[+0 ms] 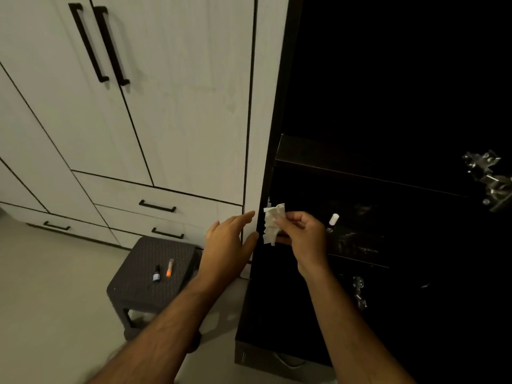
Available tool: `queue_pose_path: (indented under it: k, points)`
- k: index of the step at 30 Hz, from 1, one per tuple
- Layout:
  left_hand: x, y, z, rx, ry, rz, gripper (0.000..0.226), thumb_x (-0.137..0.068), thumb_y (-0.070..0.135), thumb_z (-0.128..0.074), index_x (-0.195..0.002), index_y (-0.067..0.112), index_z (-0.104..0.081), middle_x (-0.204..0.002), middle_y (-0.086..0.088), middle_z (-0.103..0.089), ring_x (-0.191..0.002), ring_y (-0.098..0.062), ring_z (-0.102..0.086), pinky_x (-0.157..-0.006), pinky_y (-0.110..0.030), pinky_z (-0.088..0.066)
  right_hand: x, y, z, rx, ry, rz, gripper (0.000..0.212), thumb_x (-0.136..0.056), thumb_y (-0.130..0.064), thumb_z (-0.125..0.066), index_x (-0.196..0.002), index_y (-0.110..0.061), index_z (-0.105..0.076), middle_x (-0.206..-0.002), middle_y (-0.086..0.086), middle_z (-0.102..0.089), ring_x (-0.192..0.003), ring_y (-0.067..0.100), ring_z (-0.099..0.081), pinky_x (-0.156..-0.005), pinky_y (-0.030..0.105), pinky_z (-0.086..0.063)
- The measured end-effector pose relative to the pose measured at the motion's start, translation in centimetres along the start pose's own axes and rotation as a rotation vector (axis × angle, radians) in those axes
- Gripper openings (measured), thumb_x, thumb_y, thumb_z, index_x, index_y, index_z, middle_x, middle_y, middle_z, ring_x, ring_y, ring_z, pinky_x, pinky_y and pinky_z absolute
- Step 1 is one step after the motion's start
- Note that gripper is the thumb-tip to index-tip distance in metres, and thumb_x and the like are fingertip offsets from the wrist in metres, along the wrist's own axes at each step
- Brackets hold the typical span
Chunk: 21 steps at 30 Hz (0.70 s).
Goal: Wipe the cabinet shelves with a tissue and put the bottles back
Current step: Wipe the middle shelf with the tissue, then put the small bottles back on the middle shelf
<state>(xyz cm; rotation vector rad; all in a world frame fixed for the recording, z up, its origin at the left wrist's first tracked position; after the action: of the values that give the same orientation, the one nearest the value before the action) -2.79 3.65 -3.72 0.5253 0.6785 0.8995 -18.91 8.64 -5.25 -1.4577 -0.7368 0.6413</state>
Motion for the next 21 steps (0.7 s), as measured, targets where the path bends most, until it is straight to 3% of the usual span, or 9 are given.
queue_pose_path:
  k: [5,9,11,14,16,19,21]
  points:
    - [0.2,-2.0,0.1,0.139,-0.059,0.107,0.045,-0.092,0.032,-0.065,-0.135,0.027,-0.054,-0.115,0.01,-0.067,-0.099,-0.001,-0.062,-0.085,-0.021,-0.049,0.6,1.8,-2.5,0.014,-0.093,-0.077,0.013,-0.094,-0.01,-0.06,-0.098,-0.017,-0.069,-0.101,0.007,-0.072,-0.09,0.021,-0.071,-0.075,0.035,-0.06]
    - [0.3,-4.3,0.6,0.222,-0.085,0.186,0.044,-0.09,0.032,-0.068,-0.132,0.031,-0.056,-0.094,0.022,-0.063,-0.084,0.009,-0.064,-0.066,-0.008,-0.05,0.9,2.8,-5.2,0.078,-0.18,-0.088,0.028,-0.095,0.0,-0.053,-0.096,-0.024,-0.067,-0.099,0.002,-0.072,-0.087,0.016,-0.071,-0.068,0.025,-0.059]
    - [0.3,-5.9,1.2,0.227,-0.08,0.213,0.043,-0.088,0.031,-0.069,-0.13,0.031,-0.057,-0.091,0.021,-0.064,-0.08,0.01,-0.064,-0.066,-0.012,-0.053,1.1,3.5,-7.0,0.091,-0.216,-0.106,0.025,-0.093,0.001,-0.057,-0.098,-0.02,-0.068,-0.095,0.001,-0.073,-0.081,0.013,-0.072,-0.062,0.021,-0.056]
    - [0.4,-8.9,2.2,0.23,-0.071,0.266,0.043,-0.088,0.029,-0.069,-0.13,0.028,-0.06,-0.096,0.011,-0.07,-0.08,0.001,-0.067,-0.075,-0.03,-0.058,1.1,4.8,-9.7,0.099,-0.241,-0.146,0.022,-0.091,0.003,-0.06,-0.096,-0.015,-0.07,-0.087,0.004,-0.074,-0.072,0.014,-0.072,-0.058,0.02,-0.054]
    - [0.6,-11.6,2.7,0.233,-0.076,0.307,0.04,-0.088,0.027,-0.069,-0.127,0.026,-0.062,-0.093,0.012,-0.069,-0.078,0.004,-0.065,-0.075,-0.024,-0.057,1.1,6.0,-12.0,0.111,-0.26,-0.174,0.023,-0.09,0.004,-0.061,-0.092,-0.017,-0.071,-0.082,0.002,-0.075,-0.071,0.015,-0.072,-0.058,0.022,-0.055]
    - [1.1,-15.6,3.4,0.24,-0.089,0.376,0.037,-0.088,0.024,-0.07,-0.124,0.024,-0.064,-0.084,0.021,-0.062,-0.075,0.015,-0.06,-0.065,-0.004,-0.047,1.1,8.1,-15.6,0.17,-0.293,-0.23,0.022,-0.09,0.002,-0.062,-0.099,-0.015,-0.072,-0.086,0.003,-0.076,-0.078,0.017,-0.073,-0.062,0.024,-0.057]
    - [1.3,-18.6,4.0,0.239,-0.096,0.424,0.037,-0.088,0.022,-0.07,-0.124,0.025,-0.064,-0.083,0.023,-0.061,-0.075,0.014,-0.06,-0.066,-0.003,-0.045,1.1,9.6,-18.4,0.198,-0.312,-0.26,0.024,-0.089,0.002,-0.063,-0.098,-0.017,-0.072,-0.088,0.003,-0.076,-0.08,0.017,-0.073,-0.065,0.024,-0.058]
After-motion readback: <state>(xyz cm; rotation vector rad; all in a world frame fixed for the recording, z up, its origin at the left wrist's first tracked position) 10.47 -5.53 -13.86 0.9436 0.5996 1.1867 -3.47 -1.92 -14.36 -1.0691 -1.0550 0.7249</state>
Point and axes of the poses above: each hand's wrist, its own x-axis away from the middle knuckle, its own z-axis out of the back of the hand, y = z × x, the point moved 4 cm from there along -x, towards the middle knuckle
